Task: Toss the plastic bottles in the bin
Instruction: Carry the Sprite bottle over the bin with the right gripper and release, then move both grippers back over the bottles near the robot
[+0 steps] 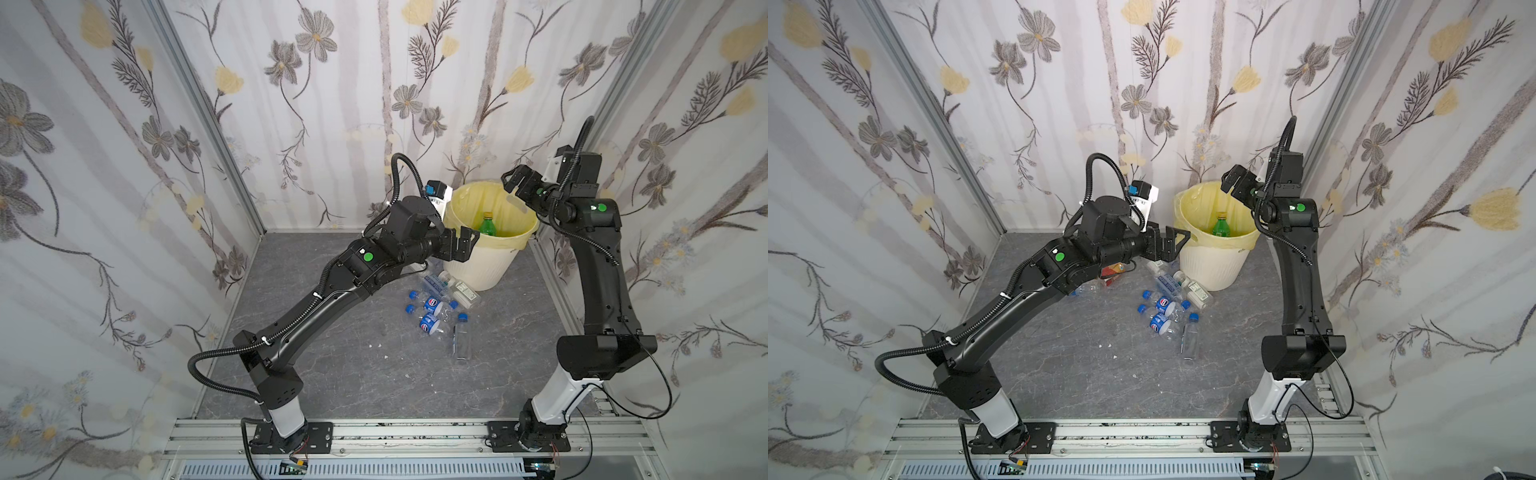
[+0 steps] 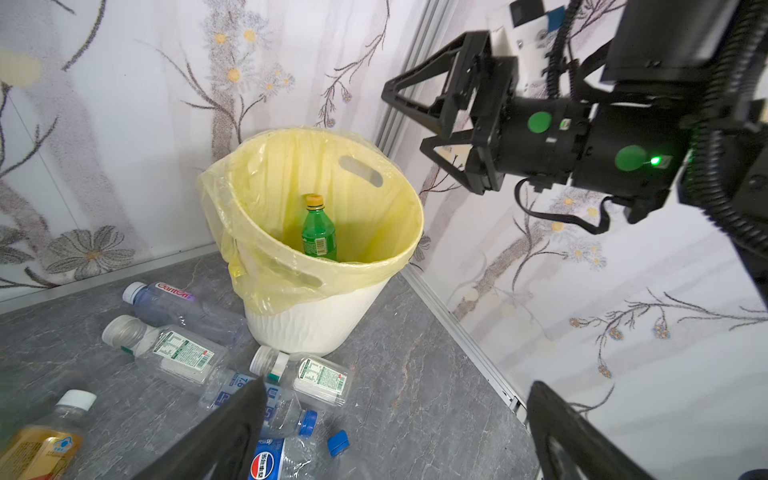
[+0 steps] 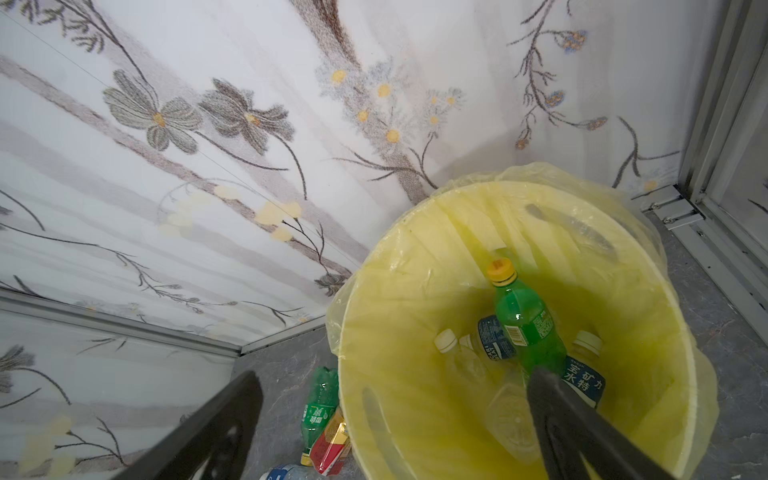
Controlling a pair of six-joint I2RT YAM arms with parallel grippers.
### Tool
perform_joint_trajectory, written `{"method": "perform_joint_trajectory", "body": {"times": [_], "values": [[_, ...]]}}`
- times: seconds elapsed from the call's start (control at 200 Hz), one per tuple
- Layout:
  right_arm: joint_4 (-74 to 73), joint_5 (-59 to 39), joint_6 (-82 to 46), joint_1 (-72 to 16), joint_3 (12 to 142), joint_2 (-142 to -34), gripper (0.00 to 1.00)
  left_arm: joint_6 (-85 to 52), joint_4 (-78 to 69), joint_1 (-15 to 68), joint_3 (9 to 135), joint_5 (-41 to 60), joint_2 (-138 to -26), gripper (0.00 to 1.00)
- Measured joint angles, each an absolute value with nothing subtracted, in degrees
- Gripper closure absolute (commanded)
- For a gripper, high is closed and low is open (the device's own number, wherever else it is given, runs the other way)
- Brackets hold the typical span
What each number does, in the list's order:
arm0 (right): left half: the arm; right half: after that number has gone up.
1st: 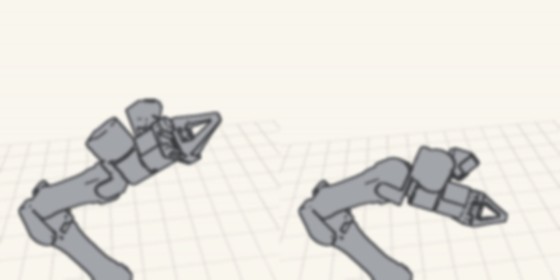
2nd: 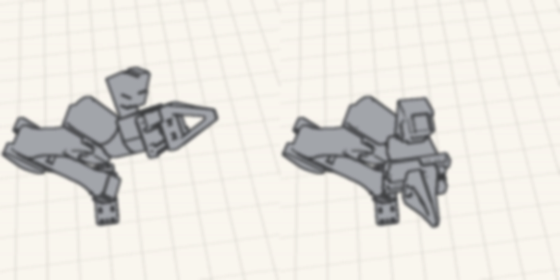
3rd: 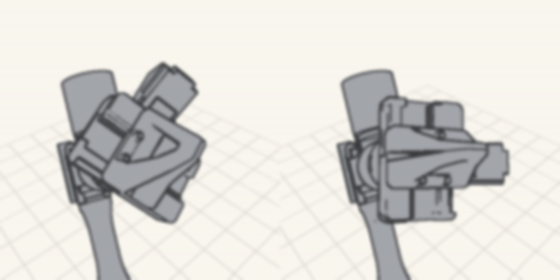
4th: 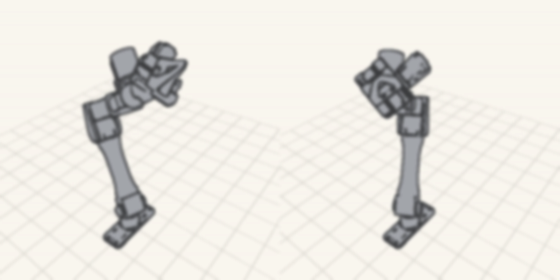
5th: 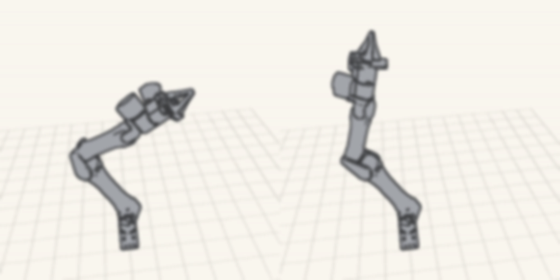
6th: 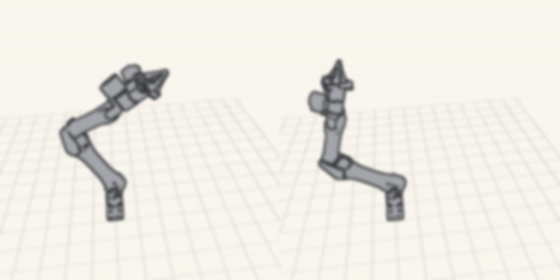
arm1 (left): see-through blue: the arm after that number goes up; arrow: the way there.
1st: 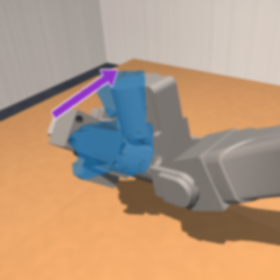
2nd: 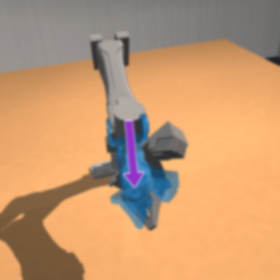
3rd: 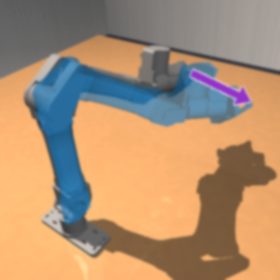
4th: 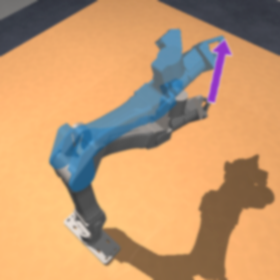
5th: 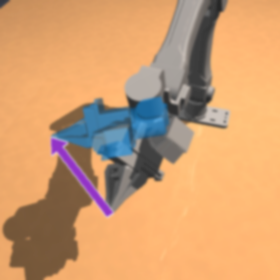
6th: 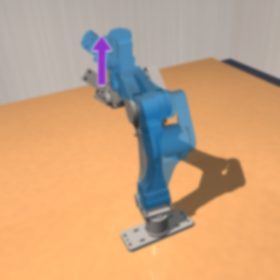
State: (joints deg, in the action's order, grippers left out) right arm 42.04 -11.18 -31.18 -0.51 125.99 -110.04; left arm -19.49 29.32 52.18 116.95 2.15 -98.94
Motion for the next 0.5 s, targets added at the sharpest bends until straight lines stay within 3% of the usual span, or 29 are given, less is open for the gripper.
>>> {"method": "perform_joint_trajectory", "body": {"times": [0.5], "values": [[42.5, -11.4, -29.4, -5.1, 117.4, -103.8, 0.00, -25.5, 29.5, 48.2, 110.6, -1.3, -98.7, 0.00]]}}
